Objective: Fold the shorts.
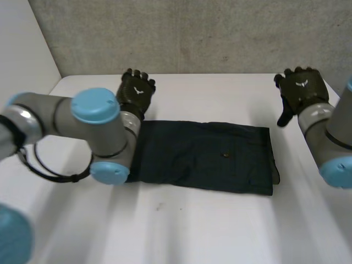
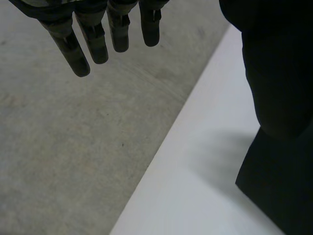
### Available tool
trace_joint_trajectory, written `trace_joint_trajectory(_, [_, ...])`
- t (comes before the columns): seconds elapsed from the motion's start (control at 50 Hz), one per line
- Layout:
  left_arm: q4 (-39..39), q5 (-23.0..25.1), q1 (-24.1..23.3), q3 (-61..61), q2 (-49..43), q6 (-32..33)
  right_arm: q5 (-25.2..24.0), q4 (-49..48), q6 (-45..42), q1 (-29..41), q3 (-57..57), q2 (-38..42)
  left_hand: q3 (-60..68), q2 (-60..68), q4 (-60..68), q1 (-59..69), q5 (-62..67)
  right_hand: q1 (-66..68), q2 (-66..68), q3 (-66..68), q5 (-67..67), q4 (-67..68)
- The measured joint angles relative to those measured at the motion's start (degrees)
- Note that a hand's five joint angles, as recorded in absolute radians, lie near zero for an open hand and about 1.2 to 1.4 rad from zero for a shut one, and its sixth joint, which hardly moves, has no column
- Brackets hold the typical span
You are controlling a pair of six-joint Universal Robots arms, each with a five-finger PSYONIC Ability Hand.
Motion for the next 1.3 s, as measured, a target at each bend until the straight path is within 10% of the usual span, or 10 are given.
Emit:
trace_joint_trajectory(0.3, [-0.1, 1.8, 2.6, -31.4, 24.1, -25.8, -10.4, 2.2, 10.3, -0.1, 23.3, -7.3, 0.0, 0.0, 0.0, 0.0, 0.0, 6.3, 6.9, 8.8, 7.1, 7.2])
trace_joint_trajectory(0.42, [0.0, 1.9, 2.4, -36.7, 25.9, -26.2, -9.3, -4.6, 9.6, -0.2, 24.6, -1.7, 0.0, 0.0, 0.0, 0.0, 0.0, 13.1, 16.4, 16.9, 14.0, 15.1])
trace_joint_trajectory(0.54, [0.0, 1.8, 2.5, -38.6, 26.1, -26.0, -6.7, -9.3, 6.3, -0.5, 23.5, 3.2, 0.0, 0.0, 0.0, 0.0, 0.0, 36.4, 53.0, 53.6, 47.4, 52.9])
trace_joint_trajectory(0.96, [-0.2, 1.8, 2.8, -41.2, 32.9, -26.0, -5.8, 2.6, -15.5, -9.6, 21.0, -8.7, 0.0, 0.0, 0.0, 0.0, 0.0, 41.9, 54.9, 55.5, 51.6, 54.6])
trace_joint_trajectory(1.3, [0.0, 1.7, 2.8, -40.4, 35.5, -26.2, -9.3, 4.0, -35.6, 21.8, 1.9, 0.3, 0.0, 0.0, 0.0, 0.0, 0.0, 43.6, 54.9, 56.1, 51.6, 54.6])
